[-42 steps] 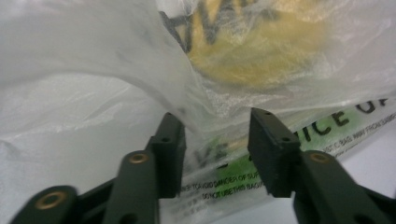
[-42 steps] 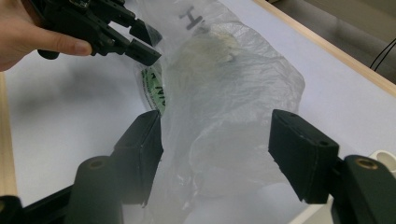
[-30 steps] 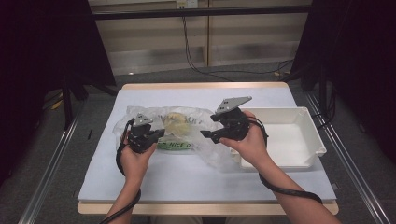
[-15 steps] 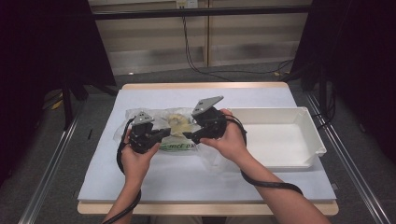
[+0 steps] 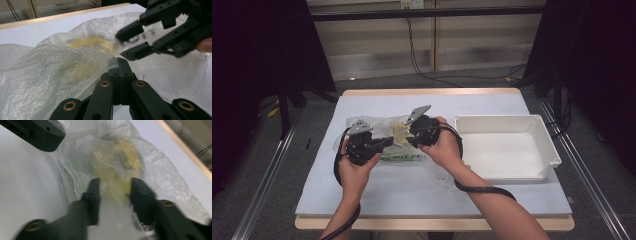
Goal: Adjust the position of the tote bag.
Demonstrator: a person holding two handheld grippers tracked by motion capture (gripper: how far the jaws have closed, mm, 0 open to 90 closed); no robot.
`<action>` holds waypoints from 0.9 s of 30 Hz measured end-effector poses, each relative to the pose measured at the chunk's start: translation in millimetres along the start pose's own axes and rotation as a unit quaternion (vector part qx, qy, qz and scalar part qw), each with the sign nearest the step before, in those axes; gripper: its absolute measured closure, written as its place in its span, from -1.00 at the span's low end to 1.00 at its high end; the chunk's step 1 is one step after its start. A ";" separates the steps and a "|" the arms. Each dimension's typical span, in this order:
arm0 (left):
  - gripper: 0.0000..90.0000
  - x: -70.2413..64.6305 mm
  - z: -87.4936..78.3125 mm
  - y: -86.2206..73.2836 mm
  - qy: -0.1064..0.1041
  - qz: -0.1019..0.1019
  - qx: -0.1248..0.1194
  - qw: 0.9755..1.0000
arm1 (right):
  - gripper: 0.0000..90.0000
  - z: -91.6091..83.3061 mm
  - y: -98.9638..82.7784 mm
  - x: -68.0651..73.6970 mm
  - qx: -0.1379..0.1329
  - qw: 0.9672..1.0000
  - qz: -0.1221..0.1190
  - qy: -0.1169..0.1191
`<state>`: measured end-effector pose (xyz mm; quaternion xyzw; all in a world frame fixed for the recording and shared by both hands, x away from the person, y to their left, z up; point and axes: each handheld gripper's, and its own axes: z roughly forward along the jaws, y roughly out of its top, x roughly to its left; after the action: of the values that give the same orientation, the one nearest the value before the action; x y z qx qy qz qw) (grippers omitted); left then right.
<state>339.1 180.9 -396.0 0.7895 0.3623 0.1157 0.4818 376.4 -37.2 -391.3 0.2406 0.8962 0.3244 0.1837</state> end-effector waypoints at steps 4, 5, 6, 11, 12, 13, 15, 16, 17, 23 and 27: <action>1.00 -0.4 0.4 -0.1 0.000 0.003 0.002 1.000 | 1.00 0.5 -2.6 -4.1 0.005 1.000 -0.002 0.019; 1.00 -0.6 0.8 -0.2 0.000 0.002 0.001 1.000 | 1.00 0.3 -3.5 -5.2 0.002 1.000 -0.001 0.025; 1.00 -1.3 1.5 -0.2 -0.002 -0.002 -0.001 1.000 | 1.00 0.0 -4.1 -5.8 0.000 0.999 0.004 0.033; 1.00 -2.4 4.0 1.0 -0.001 0.003 0.010 1.000 | 0.20 -2.6 -3.7 -1.6 -0.025 0.998 0.004 0.061; 1.00 -2.7 4.9 0.8 -0.002 0.002 0.010 1.000 | 0.10 -1.3 -3.1 0.6 -0.021 0.998 0.007 0.065; 1.00 -2.7 5.6 0.7 -0.005 0.001 0.010 1.000 | -0.05 -1.2 -3.0 2.7 -0.019 0.998 0.003 0.065; 1.00 -3.0 6.2 0.8 -0.007 0.001 0.010 1.000 | -0.29 0.3 -1.5 6.5 -0.029 0.998 0.002 0.059; 1.00 -2.8 5.8 1.2 -0.008 0.003 0.011 1.000 | -0.35 1.5 -0.5 8.1 -0.032 0.998 0.005 0.057; 1.00 -3.1 5.3 1.9 -0.007 0.003 0.011 1.000 | -0.40 2.7 0.1 8.4 -0.033 0.998 0.004 0.058; 1.00 -2.3 1.9 4.2 -0.009 0.004 0.002 1.000 | -0.42 18.2 2.7 7.9 -0.027 0.999 -0.005 0.036; 1.00 -1.2 -0.5 4.4 -0.005 0.006 0.001 1.000 | 0.19 24.5 2.9 4.1 -0.038 0.999 -0.006 0.030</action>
<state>340.0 179.2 -391.8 0.7930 0.3552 0.1145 0.4816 385.9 -20.9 -407.8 0.2183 0.8899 0.3637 0.1679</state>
